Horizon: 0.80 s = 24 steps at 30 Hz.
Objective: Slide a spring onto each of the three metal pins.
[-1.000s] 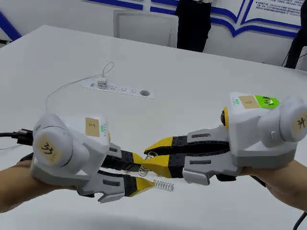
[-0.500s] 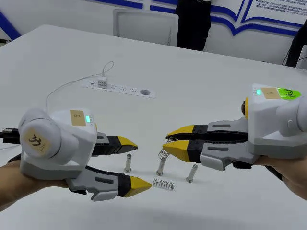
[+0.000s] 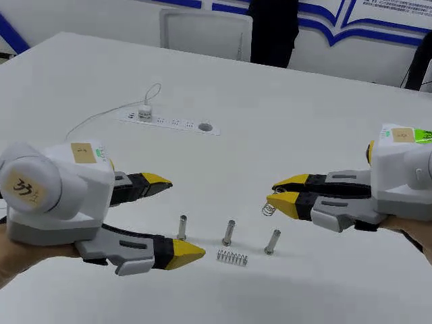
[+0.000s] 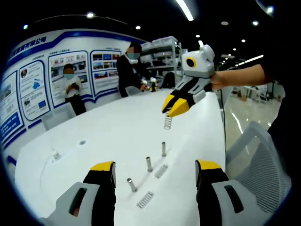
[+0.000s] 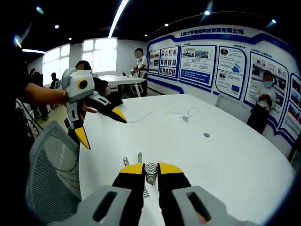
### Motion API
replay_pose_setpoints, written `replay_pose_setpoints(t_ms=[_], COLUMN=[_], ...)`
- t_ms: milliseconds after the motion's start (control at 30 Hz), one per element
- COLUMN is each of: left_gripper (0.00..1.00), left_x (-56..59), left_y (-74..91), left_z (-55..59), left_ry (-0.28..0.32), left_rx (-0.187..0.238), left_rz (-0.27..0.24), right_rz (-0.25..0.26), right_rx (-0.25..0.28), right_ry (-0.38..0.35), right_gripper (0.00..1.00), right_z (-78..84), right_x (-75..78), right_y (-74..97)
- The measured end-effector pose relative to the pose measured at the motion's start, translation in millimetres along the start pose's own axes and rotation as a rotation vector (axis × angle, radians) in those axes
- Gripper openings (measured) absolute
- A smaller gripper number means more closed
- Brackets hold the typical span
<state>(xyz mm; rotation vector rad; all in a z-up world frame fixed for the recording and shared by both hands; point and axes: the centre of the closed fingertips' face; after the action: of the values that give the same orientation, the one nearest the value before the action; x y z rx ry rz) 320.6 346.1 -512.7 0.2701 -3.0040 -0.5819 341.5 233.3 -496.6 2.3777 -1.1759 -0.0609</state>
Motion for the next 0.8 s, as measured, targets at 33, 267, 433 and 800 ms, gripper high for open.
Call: replay_pose_setpoints(t_ms=[33,267,433,800], left_gripper=[0.73,0.9,0.93,0.97], left_x=[-1.9,-9.2,-10.9,-29.6], left_y=[1.2,1.4,3.3,14.7], left_z=[0.9,14.3,19.6,16.8], left_ry=[0.006,0.036,0.05,0.147], left_rx=[-0.001,-0.035,-0.047,0.035], left_rz=[-0.011,-0.061,-0.074,-0.177], right_rz=[0.013,0.066,0.095,0.157], right_rx=[-0.008,-0.054,-0.084,-0.129], right_ry=[-0.005,-0.026,-0.049,-0.16], right_gripper=[0.1,0.1,0.1,0.1], right_z=[3.3,23.0,33.5,52.7], right_x=[2.9,16.8,24.4,41.8], right_y=[-0.5,-7.7,-13.0,-24.2])
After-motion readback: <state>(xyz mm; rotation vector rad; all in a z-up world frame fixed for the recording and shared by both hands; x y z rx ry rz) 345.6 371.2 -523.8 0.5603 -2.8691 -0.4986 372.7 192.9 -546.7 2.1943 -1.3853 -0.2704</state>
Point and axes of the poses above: the centre of the closed fingertips' face, and the gripper's own axes: y roughly backward along the fingers, x roughly to its right, z roughly out of its underside, and after that the axes turned 12 degrees about z, right-handed
